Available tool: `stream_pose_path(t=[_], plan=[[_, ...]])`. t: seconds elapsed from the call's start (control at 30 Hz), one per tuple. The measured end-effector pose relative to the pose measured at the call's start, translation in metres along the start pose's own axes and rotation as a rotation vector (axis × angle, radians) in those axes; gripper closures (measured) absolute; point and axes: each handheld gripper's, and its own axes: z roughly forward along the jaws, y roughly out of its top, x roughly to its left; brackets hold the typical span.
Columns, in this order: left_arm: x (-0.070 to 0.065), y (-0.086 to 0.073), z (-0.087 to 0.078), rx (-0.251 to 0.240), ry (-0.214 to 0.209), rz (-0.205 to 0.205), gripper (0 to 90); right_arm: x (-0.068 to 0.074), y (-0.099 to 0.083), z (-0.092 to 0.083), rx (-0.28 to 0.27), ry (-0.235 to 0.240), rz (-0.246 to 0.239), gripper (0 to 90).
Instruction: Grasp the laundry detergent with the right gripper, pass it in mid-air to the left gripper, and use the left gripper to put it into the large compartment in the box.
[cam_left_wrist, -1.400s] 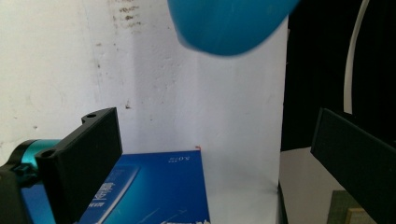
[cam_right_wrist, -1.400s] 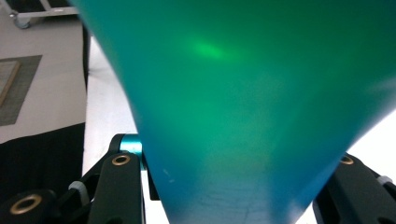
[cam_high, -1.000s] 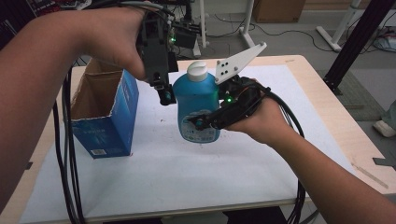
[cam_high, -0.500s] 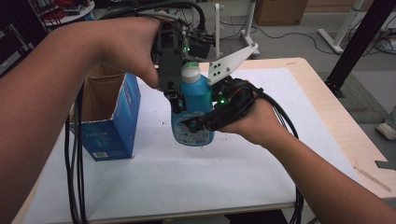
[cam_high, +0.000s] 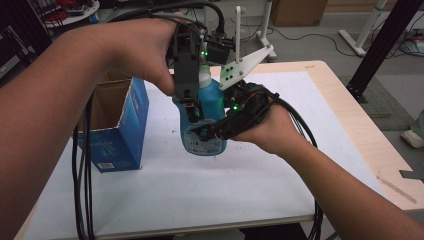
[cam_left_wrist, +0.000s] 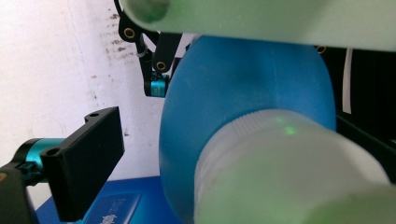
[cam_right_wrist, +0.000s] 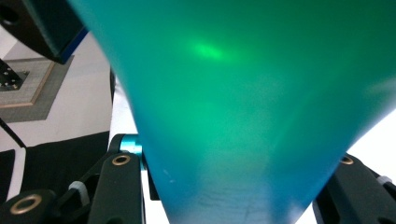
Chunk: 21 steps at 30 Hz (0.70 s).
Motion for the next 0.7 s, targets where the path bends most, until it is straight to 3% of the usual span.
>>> stream_pose_path(t=[0.07, 0.7], plan=[[-0.0002, 0.0003, -0.0014, 0.005, -0.005, -0.004, 8.9, 0.0001, 0.0002, 0.0002, -0.001, 0.003, 0.0, 47.4], [0.0007, 0.0032, -0.0003, 0.029, 0.003, -0.012, 16.3, -0.0014, 0.0003, -0.0007, -0.016, 0.0, -0.001, 47.5]])
